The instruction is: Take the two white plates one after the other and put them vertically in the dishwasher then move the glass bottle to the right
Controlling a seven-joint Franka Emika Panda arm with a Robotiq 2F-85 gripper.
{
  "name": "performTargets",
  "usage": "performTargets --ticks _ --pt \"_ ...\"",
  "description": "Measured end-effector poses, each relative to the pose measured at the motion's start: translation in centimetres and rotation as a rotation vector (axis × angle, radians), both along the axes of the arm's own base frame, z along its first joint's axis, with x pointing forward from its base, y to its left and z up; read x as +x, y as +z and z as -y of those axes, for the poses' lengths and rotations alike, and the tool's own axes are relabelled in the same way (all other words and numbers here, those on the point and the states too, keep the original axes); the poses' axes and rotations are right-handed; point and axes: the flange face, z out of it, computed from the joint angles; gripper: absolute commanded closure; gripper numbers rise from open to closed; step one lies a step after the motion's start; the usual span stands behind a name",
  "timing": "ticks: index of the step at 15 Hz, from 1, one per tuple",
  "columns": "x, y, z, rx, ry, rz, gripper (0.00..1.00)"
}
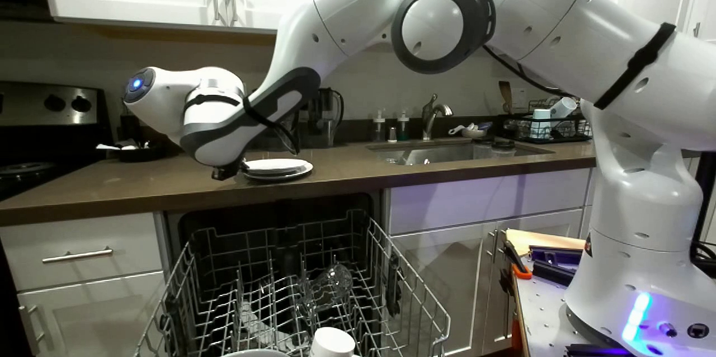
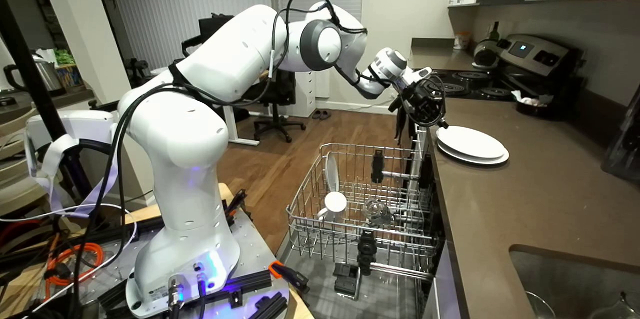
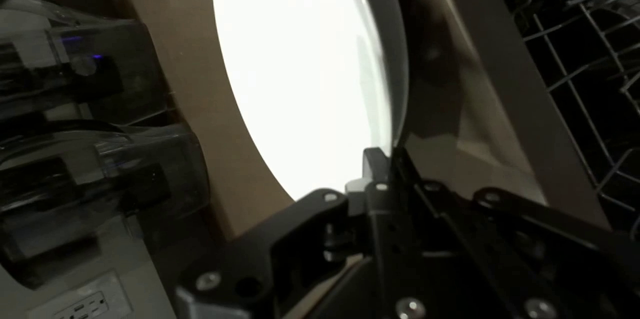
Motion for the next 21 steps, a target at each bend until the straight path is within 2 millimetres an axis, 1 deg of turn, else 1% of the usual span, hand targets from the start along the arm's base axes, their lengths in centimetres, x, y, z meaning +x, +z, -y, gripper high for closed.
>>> performTargets --ticks 8,21 --pt "0.0 0.8 -0.7 0.0 0.005 0.007 0.96" --pt "-0.2 0.3 -1.7 0.007 0.015 -0.003 0.96"
